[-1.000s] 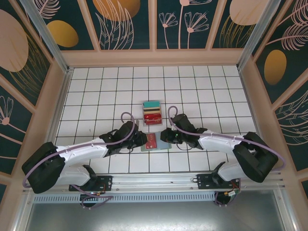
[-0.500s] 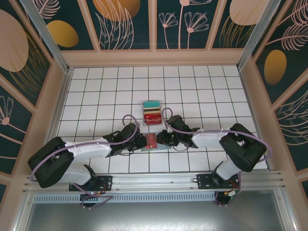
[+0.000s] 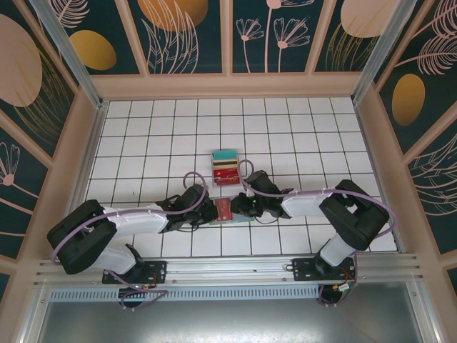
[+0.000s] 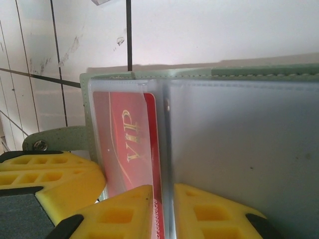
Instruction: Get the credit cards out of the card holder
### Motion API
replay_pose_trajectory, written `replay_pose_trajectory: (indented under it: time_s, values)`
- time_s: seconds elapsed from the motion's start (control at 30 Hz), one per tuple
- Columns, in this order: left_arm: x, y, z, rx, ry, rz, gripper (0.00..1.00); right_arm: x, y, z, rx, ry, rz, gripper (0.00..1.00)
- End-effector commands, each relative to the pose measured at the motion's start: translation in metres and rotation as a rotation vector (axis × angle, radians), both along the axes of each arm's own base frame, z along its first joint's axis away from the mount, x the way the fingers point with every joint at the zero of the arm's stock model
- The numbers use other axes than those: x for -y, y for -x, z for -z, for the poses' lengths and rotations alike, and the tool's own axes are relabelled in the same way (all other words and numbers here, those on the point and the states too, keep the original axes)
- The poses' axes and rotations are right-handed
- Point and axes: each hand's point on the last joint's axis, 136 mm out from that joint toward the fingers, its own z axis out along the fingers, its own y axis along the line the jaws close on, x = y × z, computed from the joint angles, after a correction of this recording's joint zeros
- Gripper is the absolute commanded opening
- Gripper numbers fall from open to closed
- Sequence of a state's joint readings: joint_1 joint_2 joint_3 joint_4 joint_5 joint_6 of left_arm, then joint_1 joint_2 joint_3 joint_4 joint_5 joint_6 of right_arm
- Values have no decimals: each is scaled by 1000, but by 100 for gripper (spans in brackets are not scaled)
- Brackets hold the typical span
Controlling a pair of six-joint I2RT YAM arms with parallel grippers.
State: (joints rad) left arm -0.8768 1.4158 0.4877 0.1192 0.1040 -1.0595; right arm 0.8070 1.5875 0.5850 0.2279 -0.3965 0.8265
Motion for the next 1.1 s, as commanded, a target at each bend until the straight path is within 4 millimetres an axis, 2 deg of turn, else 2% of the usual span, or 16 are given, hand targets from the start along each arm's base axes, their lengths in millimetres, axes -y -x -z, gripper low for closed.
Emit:
replay_pose_trajectory:
  time_s: [0.0,0.2,0.33,0.43,0.67,0.8,1.07]
  values:
    - [-1,3,7,-24,2,-2,10,-11,-2,-6,0,-28,-11,19]
    - [0,3,9,-32,1,-1,9,-13,-1,-7,-1,-33,-20,15]
    - [-5,4,14,-44,-30,-13,5,-12,0,-7,0,-25,-23,0]
    - [-12,4,17,-54,-64,-37,0,-7,-1,-6,8,-7,-10,0]
    - [-34,9,33,-89,-177,-78,0,9,-3,-5,9,10,26,0]
    - [-36,10,33,-90,-177,-84,0,18,-4,-5,10,18,43,0]
    - [-32,8,31,-85,-168,-79,0,23,-1,2,-9,29,43,0]
